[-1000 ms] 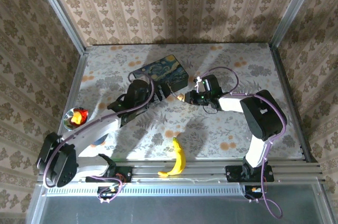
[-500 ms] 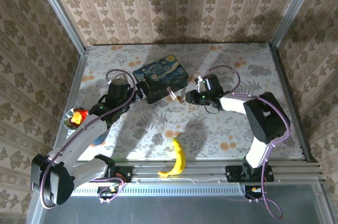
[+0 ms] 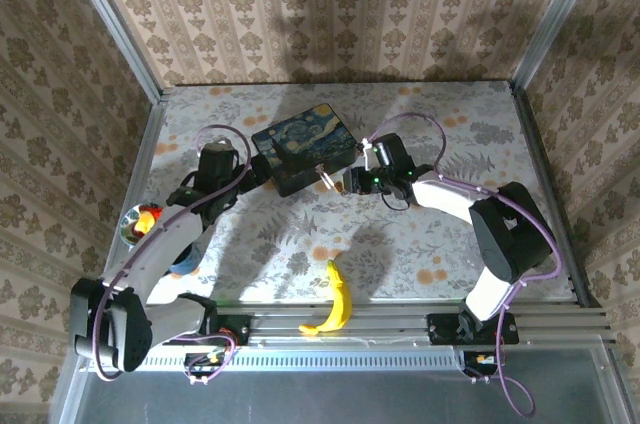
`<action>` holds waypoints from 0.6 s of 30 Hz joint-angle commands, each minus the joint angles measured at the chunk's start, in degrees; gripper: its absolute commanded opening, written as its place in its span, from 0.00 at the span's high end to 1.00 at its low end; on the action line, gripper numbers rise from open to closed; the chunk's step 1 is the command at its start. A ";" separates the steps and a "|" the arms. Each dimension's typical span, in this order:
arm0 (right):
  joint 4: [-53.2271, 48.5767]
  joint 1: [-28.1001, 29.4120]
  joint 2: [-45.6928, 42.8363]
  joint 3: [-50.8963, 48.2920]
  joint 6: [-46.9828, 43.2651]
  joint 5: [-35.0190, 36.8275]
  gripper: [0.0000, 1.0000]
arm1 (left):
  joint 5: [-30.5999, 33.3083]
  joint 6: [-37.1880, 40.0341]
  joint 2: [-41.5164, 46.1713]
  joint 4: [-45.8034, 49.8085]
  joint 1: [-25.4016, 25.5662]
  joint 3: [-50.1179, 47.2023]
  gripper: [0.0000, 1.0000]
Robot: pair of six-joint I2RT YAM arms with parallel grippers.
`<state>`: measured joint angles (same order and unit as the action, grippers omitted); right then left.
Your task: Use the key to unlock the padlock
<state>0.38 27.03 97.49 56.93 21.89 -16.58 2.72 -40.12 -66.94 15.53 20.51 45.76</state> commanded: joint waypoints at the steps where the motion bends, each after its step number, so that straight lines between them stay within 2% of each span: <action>1: -4.08 0.82 1.91 3.53 -3.15 2.77 0.65 | -1.66 2.30 -2.05 -1.09 -1.10 1.79 0.00; 18: -8.37 1.89 11.89 14.14 -8.53 2.86 0.65 | -3.95 4.52 -12.95 -3.60 -2.14 4.42 0.00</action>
<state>-5.98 28.45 108.16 68.75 14.90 -14.50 -0.51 -37.19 -78.74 12.93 18.70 48.38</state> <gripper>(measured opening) 0.348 0.999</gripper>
